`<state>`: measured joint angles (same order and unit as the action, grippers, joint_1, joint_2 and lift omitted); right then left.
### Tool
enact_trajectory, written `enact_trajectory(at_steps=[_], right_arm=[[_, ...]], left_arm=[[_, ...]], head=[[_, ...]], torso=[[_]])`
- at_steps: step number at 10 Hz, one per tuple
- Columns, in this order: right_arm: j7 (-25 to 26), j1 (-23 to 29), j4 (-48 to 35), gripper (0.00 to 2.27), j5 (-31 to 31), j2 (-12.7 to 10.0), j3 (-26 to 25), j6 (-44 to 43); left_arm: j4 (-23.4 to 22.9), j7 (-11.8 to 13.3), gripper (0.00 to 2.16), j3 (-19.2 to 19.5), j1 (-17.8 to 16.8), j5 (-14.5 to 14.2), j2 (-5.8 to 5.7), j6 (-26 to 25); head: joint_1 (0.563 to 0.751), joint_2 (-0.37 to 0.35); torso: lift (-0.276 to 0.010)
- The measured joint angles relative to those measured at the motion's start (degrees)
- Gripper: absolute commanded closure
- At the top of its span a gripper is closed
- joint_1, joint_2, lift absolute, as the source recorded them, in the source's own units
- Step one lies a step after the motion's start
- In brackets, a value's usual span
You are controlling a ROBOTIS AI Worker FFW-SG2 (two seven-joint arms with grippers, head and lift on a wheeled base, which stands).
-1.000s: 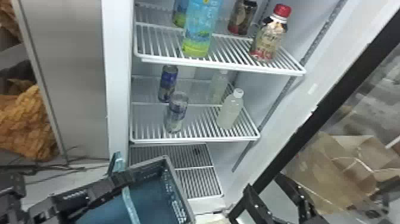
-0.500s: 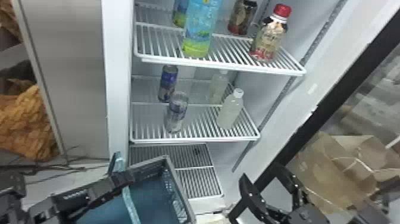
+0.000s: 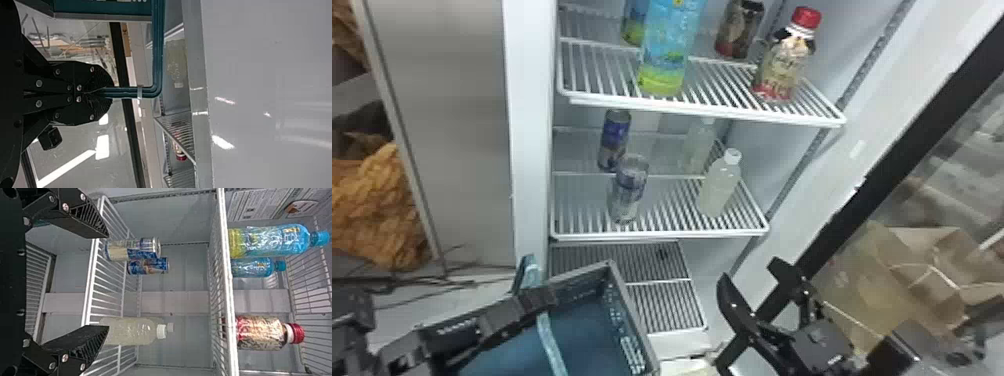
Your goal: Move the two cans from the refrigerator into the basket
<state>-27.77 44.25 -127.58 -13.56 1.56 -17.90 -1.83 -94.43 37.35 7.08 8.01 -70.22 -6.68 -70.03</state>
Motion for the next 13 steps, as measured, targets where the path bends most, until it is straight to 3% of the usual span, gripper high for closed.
enact_trajectory(at_steps=[13], right_arm=[[0.9, -20.8, 14.5, 0.23, 4.6, 1.3, 6.8, 4.8]], left_arm=[[0.0, -0.2, 1.21, -0.6, -0.8, 0.0, -0.44, 0.0]], head=[[0.695, -0.279]], torso=[[-0.219]])
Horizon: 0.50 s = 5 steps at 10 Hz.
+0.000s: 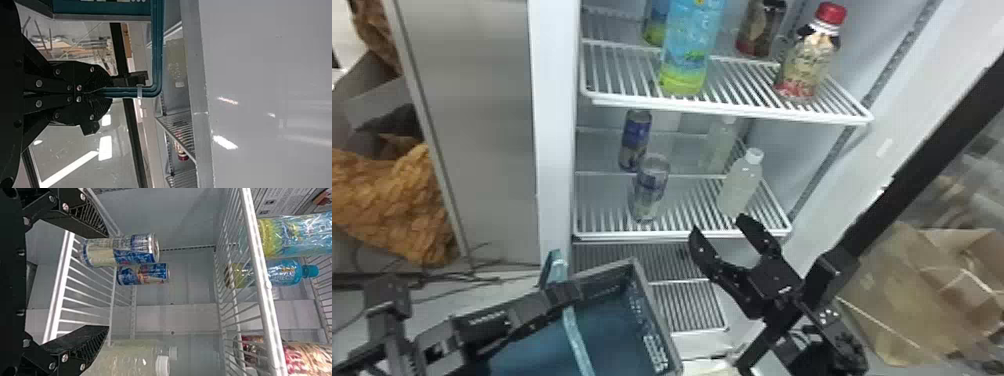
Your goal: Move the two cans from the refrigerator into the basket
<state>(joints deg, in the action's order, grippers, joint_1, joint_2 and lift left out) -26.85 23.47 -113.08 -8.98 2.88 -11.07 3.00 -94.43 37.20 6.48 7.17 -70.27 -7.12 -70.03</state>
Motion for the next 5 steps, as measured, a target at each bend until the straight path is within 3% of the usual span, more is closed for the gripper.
enact_trajectory(at_steps=[5], right_arm=[[1.8, -8.0, 6.5, 0.24, 0.5, 1.1, 5.6, 0.9]], left_arm=[[0.0, 0.0, 1.21, 0.0, 0.0, -0.1, 0.04, 0.0]], head=[[0.695, -0.216]], torso=[[-0.219]])
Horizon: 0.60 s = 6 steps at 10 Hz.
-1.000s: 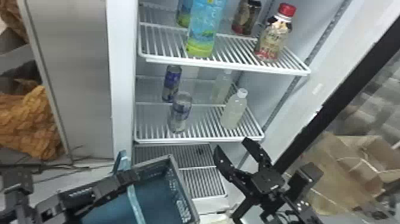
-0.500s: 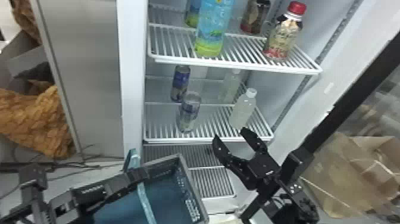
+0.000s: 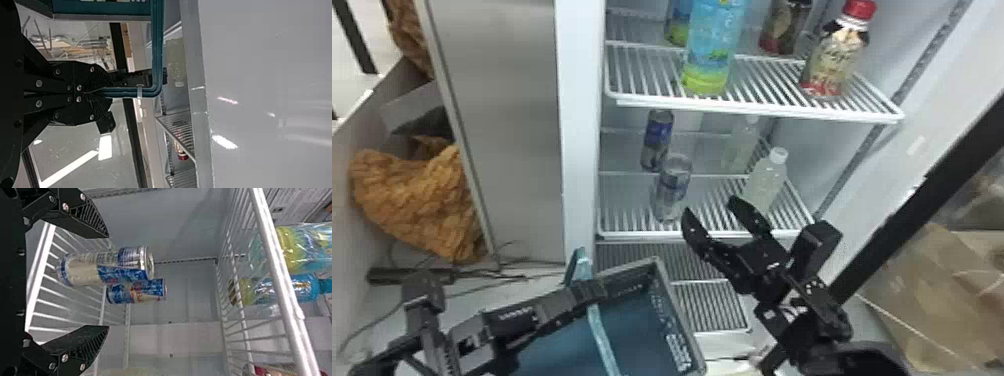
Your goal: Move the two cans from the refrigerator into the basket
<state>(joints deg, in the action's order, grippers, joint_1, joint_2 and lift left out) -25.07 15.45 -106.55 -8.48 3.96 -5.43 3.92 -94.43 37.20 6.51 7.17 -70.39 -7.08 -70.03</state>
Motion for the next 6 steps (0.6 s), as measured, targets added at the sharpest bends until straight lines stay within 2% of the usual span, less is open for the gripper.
enact_trajectory(at_steps=[6], right_arm=[[2.7, -7.3, 6.8, 0.24, 1.5, 0.8, 4.4, 1.8]], left_arm=[[0.0, 0.0, 1.21, 0.0, 0.1, -0.1, 0.05, 0.0]], head=[[0.695, -0.174]], torso=[[-0.219]])
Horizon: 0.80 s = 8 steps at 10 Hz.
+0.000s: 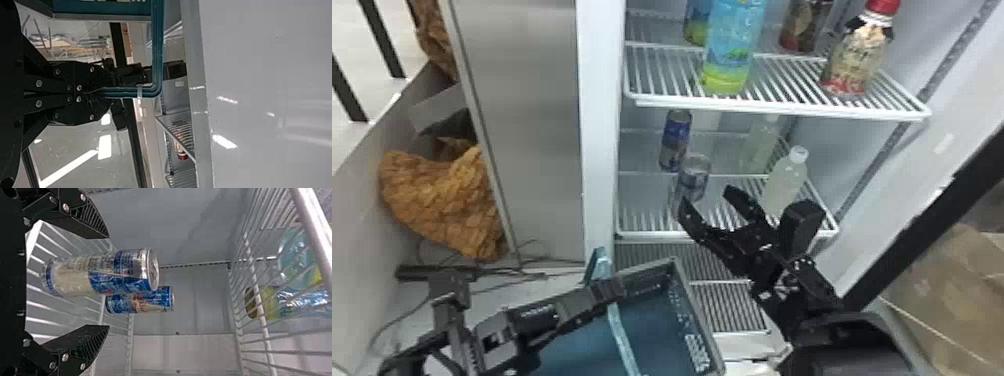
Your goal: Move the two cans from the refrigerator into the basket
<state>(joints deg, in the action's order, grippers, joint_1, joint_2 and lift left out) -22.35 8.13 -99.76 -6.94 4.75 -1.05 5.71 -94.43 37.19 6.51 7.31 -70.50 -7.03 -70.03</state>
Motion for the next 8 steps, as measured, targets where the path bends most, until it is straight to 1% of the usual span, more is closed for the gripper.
enact_trajectory(at_steps=[5, 8], right_arm=[[1.3, -5.2, 6.0, 0.24, 0.4, 0.7, 3.8, 0.3], [2.4, -7.3, 8.7, 0.24, 0.6, 0.9, 4.4, 0.3]], left_arm=[[0.0, -0.1, 1.21, -0.1, 0.0, -0.1, 0.06, 0.0], [0.0, -0.1, 1.21, -0.1, 0.0, -0.2, 0.08, 0.0]], head=[[0.695, -0.143], [0.695, -0.141]], torso=[[-0.219], [-0.219]])
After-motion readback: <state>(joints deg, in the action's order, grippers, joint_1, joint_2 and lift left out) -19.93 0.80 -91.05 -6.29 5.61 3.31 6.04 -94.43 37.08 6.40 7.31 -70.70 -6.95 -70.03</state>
